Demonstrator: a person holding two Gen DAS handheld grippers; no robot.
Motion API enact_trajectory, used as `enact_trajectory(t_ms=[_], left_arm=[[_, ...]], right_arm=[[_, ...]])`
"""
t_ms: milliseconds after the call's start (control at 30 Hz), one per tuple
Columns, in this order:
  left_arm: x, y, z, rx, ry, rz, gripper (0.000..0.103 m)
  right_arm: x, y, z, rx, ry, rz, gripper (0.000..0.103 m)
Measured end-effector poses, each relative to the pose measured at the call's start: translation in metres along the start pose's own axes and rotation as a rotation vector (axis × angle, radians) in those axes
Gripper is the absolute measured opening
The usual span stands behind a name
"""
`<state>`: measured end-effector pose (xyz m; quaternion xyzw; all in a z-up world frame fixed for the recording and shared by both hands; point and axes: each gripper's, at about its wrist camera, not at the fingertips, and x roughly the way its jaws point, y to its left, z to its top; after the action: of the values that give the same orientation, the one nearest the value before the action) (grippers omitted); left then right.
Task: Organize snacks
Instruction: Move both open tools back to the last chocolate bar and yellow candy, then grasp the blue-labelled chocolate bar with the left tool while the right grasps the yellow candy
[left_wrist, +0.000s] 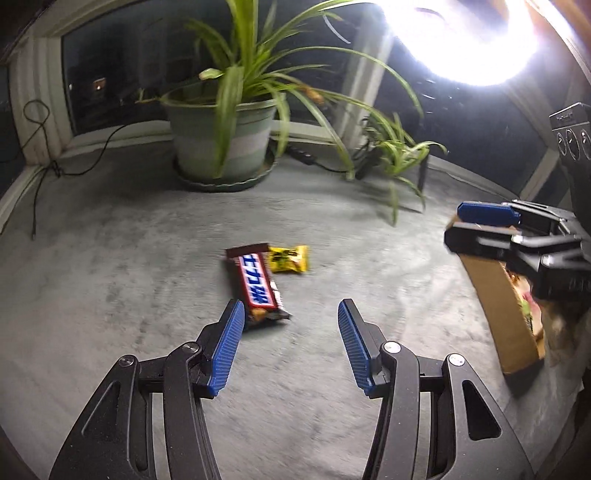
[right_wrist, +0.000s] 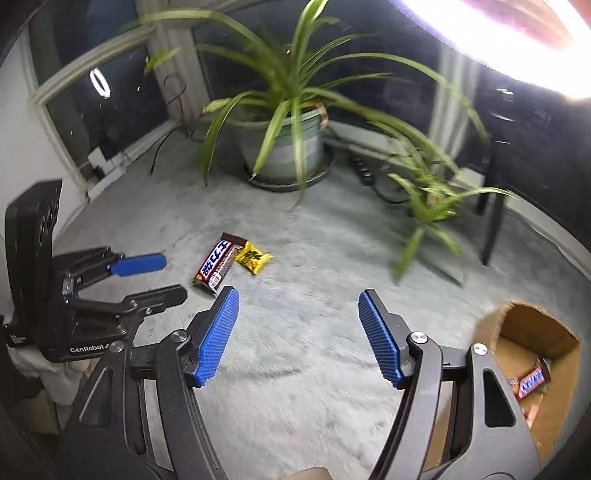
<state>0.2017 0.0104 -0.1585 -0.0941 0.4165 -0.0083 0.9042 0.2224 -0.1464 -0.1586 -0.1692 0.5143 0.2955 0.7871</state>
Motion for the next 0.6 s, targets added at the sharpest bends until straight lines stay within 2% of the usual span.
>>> enact_trajectory(t_ms=[200, 300, 467, 600], left_arm=[[0.026, 0.012, 0.008, -0.031, 0.029, -0.006, 0.052], [0.039, 0.013, 0.010, -0.026, 0.042, 0.005, 0.052], [0.052, 0.020, 0.011, -0.037, 0.059, 0.023, 0.052], [0.060, 0.023, 0.010, -0.047, 0.067, 0.039, 0.052]], right_arm=[[0.036, 0.011, 0.010, -0.065, 0.074, 0.008, 0.069], [0.050, 0.016, 0.013, -0.089, 0.103, 0.026, 0.061], [0.072, 0.026, 0.013, -0.153, 0.140, 0.041, 0.060], [0.089, 0.032, 0.013, -0.193, 0.170, 0.056, 0.052]])
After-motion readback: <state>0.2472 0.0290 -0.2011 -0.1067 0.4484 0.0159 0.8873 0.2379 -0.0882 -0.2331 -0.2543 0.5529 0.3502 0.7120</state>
